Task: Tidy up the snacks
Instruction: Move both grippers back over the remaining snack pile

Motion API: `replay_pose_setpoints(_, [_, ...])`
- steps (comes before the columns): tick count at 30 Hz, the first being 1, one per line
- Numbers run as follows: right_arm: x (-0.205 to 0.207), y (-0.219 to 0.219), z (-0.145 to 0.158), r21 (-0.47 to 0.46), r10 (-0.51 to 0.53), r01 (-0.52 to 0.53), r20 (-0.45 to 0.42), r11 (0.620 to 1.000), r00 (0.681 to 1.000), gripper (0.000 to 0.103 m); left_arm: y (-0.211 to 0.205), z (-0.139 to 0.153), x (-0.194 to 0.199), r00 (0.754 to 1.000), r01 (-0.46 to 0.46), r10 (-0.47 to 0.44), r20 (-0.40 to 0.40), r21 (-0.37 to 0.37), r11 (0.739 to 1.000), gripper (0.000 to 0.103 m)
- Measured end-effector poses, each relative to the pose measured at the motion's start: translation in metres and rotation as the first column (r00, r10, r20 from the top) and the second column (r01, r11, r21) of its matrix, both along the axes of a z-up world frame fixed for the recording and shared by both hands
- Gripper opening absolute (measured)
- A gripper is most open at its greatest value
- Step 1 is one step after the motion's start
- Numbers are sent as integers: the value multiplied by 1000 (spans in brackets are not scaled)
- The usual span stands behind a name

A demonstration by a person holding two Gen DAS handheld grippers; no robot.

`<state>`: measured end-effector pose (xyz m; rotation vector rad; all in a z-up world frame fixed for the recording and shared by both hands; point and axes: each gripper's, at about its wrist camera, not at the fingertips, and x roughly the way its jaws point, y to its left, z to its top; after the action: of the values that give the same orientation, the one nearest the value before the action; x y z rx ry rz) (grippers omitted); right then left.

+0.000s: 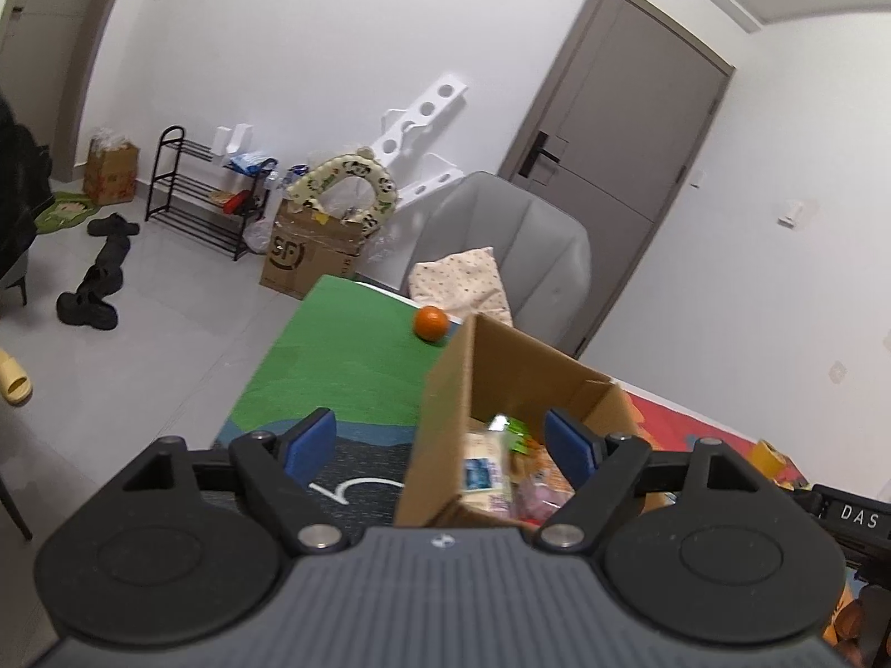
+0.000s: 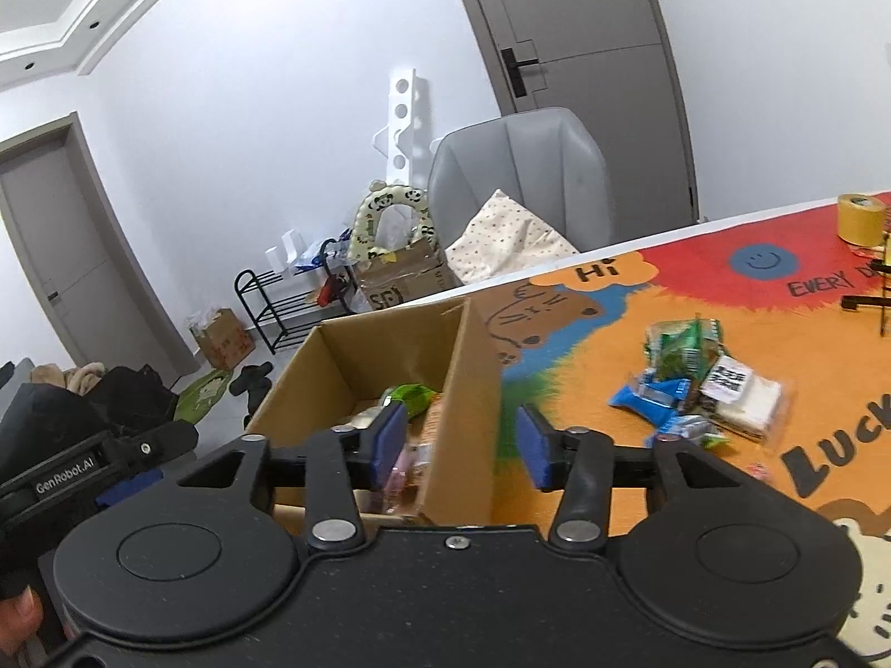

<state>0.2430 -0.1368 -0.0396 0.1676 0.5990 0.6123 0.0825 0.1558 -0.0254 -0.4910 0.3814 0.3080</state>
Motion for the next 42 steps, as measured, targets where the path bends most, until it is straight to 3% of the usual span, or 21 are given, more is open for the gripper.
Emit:
replay_pose_setpoints(6, [6,-31,2,12,-52,52,0,999,999,63,-24,9,13,999,48,-48,0,21,999,84])
replay_pose_setpoints(15, [13,-76,-1,20,-129,129,-7,991,992,73,-66,19,29,990,144,-144,-10,56,988,85])
replay_pose_setpoints(35, [28,-138,-39,16,-233,235,-63,972,970,75,-130,18,46,964,264,-264,-14,128,956,86])
replay_pose_setpoints(42, [37,-151,-57,7,-233,235,-95,972,968,74,-156,15,58,946,324,-324,-27,163,932,83])
